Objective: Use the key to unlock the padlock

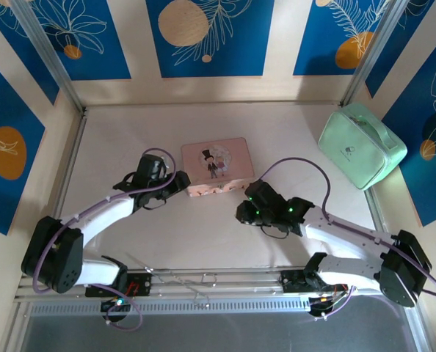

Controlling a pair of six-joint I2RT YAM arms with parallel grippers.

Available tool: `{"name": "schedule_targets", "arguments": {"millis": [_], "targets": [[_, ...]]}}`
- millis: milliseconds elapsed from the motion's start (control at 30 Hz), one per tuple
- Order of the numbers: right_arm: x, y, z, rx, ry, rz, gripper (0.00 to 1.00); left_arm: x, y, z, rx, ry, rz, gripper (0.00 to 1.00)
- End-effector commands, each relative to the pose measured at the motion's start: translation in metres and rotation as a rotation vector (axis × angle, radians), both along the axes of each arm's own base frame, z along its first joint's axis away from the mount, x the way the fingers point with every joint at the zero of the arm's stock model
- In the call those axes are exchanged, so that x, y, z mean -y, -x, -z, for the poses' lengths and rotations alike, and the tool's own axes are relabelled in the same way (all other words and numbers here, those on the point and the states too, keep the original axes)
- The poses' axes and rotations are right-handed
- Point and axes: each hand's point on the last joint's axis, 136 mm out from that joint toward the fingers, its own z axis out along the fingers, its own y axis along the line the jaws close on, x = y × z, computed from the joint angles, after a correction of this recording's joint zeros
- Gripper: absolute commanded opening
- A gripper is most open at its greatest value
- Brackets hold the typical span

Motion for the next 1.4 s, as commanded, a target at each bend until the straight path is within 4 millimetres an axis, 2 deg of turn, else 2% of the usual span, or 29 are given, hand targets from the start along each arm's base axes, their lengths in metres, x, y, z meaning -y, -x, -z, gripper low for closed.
{"name": "schedule_targets", "arguments": {"millis": [0, 67, 300, 600, 900, 1100, 1367], "targets": [[0.006, 0.001, -0.01, -0.02, 0.01, 0.015, 0.12, 0.002, 0.002, 0.003, -0.005, 0.026, 0.012, 0.6], [0.006, 0.0, -0.012, -0.035, 0.012, 0.013, 0.12, -0.001, 0.004, 0.006, -0.004, 0.014, 0.011, 0.6], [0.005, -0.005, -0.017, -0.084, -0.008, 0.0, 0.12, -0.007, 0.009, -0.002, 0.048, -0.096, 0.056, 0.6], [0.012, -0.01, -0.025, -0.141, -0.009, -0.009, 0.11, 0.014, 0.018, -0.005, 0.073, -0.111, 0.124, 0.62], [0.004, 0.0, -0.029, -0.204, -0.017, -0.084, 0.11, 0.013, 0.021, -0.003, 0.072, -0.12, 0.112, 0.61], [-0.009, 0.014, -0.014, -0.34, 0.008, -0.159, 0.09, 0.012, 0.021, 0.0, 0.067, -0.123, 0.105, 0.61], [-0.033, 0.042, 0.021, -0.507, 0.062, -0.239, 0.08, 0.011, 0.021, 0.0, 0.067, -0.125, 0.1, 0.61]]}}
